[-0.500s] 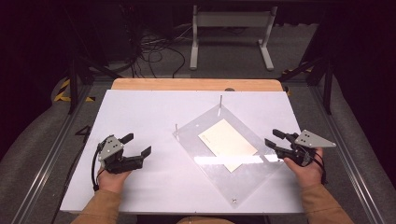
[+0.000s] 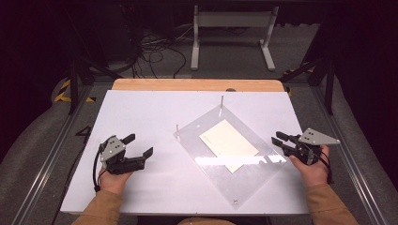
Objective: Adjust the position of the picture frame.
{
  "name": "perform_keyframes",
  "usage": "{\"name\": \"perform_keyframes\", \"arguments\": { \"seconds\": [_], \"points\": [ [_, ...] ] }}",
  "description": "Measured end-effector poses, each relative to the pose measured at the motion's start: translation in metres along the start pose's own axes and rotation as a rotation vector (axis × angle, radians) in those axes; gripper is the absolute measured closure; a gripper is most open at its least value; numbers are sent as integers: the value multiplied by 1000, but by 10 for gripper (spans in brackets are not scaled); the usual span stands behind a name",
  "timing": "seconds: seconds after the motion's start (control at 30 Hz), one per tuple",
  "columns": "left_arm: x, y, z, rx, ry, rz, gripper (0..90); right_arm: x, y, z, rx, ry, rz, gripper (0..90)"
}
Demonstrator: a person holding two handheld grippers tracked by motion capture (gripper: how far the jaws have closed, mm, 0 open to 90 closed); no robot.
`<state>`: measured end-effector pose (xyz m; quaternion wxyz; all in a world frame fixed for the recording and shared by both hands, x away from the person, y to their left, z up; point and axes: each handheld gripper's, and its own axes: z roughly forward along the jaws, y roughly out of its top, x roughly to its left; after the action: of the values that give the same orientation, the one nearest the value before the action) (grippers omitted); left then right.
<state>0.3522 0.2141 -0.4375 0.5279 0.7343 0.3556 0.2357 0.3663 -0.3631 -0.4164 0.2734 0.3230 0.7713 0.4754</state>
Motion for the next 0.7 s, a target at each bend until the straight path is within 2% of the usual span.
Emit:
{"name": "perform_keyframes", "arguments": {
  "seconds": [0.23, 0.47, 0.7],
  "points": [
    [0, 0, 0, 5, -1, -1, 137, -6, 0, -2, 64, 27, 15, 888],
    [-1, -1, 1, 12, -4, -10, 138, -10, -1, -1, 149, 11, 25, 896],
    [0, -1, 2, 12, -3, -8, 138, -15, -6, 2, 293, 12, 59, 897]
  ]
}}
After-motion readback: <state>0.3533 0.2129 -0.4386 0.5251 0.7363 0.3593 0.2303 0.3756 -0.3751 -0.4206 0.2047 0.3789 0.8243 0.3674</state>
